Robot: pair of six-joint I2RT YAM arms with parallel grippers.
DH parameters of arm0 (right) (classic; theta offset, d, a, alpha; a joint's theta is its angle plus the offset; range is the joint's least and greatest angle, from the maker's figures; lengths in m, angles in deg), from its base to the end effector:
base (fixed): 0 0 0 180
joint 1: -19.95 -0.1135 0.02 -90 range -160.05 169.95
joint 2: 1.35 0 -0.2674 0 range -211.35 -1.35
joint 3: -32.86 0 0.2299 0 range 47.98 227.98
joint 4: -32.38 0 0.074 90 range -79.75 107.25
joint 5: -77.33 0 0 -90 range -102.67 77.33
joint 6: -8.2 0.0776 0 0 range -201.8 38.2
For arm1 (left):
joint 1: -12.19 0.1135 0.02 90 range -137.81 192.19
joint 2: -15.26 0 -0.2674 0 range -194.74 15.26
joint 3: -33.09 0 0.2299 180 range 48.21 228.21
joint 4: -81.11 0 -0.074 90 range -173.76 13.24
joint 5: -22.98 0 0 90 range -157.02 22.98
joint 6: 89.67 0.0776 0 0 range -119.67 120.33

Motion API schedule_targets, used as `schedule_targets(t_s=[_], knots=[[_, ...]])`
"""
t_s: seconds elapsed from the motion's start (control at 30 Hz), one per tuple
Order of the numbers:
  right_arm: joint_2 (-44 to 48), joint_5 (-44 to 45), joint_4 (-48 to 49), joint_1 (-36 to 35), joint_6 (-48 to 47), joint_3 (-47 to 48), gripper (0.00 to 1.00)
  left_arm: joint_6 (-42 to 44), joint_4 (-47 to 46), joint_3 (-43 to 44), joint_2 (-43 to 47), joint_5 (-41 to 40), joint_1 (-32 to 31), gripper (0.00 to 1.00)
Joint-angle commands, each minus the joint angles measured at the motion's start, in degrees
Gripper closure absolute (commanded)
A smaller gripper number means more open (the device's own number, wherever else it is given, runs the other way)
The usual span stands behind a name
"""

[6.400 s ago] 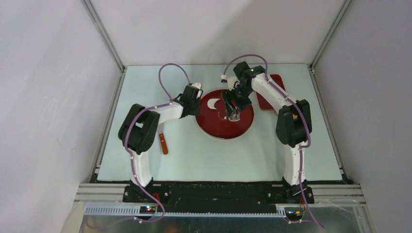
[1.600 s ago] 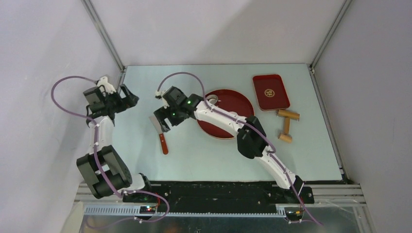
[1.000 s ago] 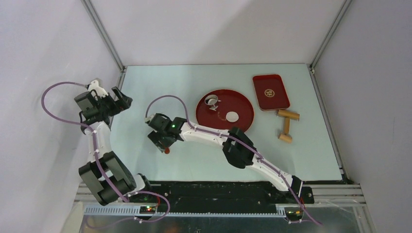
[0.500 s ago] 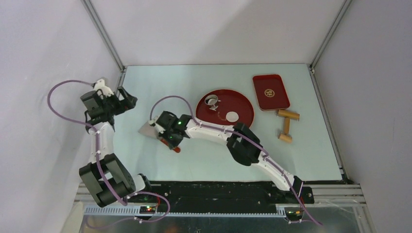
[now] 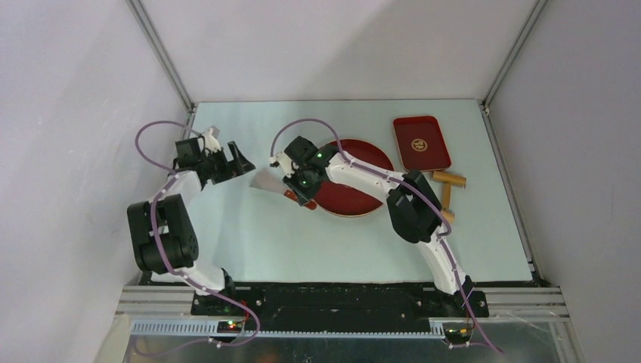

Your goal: Roll out the dumpling wrappers from the dough

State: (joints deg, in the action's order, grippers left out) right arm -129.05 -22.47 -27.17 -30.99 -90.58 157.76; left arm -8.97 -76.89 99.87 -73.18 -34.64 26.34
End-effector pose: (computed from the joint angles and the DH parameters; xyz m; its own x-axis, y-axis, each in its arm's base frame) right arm 0.2941 0.3833 0.1806 -0.4272 -0.7652 -0.4816 -0.8906 0.4481 0.0782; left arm 0.3276 0.0397 0.1996 -0.6880 -0.3142 -0.6542 0.0588 0.8743 -0.4818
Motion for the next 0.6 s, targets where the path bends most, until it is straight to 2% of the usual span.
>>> schedule_targets(t_s=[0.0,0.2,0.57], knots=[[4.44,-3.49,0.82,-1.36,-1.53,1.48,1.00,-5.00,-1.31,4.39,-4.06,4.83,-3.11,0.00],[5.24,-5.47,-0.45,0.25,0.45,3.10,1.00,-10.81,-1.30,5.60,-9.52,3.80,-5.71,0.00],[8.22,-4.58,-1.11,0.64,-0.19,1.30,1.00,-10.87,-1.26,6.77,-11.53,4.65,-5.85,0.00]])
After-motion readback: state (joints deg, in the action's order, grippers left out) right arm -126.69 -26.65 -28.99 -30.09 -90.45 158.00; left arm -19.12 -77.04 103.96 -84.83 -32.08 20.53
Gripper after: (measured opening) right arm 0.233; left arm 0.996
